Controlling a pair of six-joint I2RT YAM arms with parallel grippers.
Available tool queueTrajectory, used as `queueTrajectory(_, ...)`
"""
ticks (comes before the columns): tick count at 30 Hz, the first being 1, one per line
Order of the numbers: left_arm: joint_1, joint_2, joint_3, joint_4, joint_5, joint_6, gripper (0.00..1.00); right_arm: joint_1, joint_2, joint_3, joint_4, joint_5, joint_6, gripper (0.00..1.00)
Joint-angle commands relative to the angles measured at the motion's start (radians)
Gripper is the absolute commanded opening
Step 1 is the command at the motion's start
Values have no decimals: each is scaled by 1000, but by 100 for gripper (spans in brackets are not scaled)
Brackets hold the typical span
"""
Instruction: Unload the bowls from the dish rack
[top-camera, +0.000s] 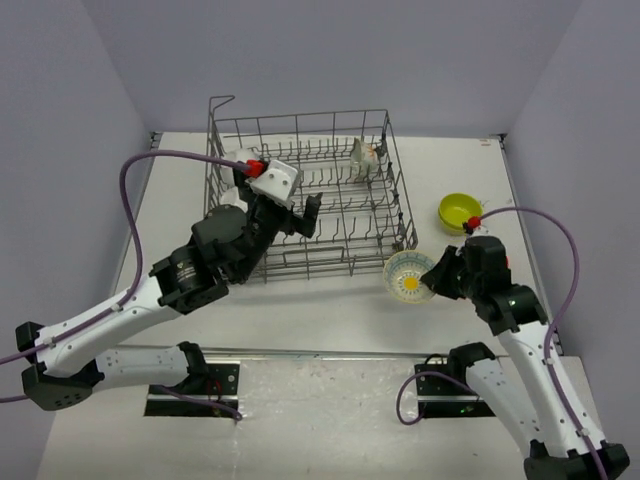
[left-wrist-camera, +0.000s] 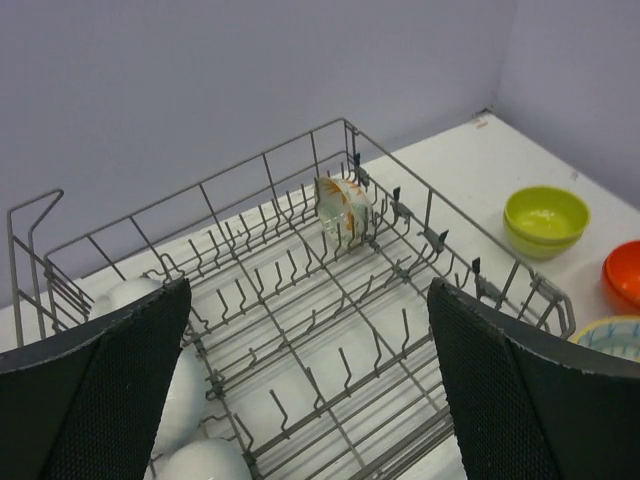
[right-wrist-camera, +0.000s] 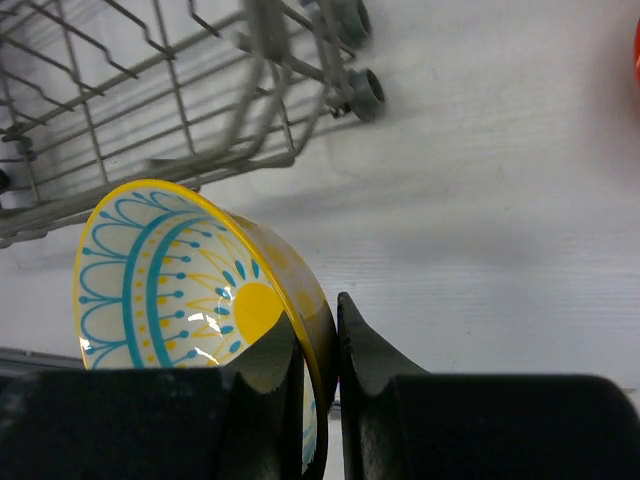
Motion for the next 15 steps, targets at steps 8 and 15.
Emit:
queueTrajectory(8,81,25,-21,23,3,-225,100,-1,-181,-312,173,271,370,0)
queueTrajectory(15,120,42,-21,31,56,-263,100,-1,-115,-394,174,328,564,0)
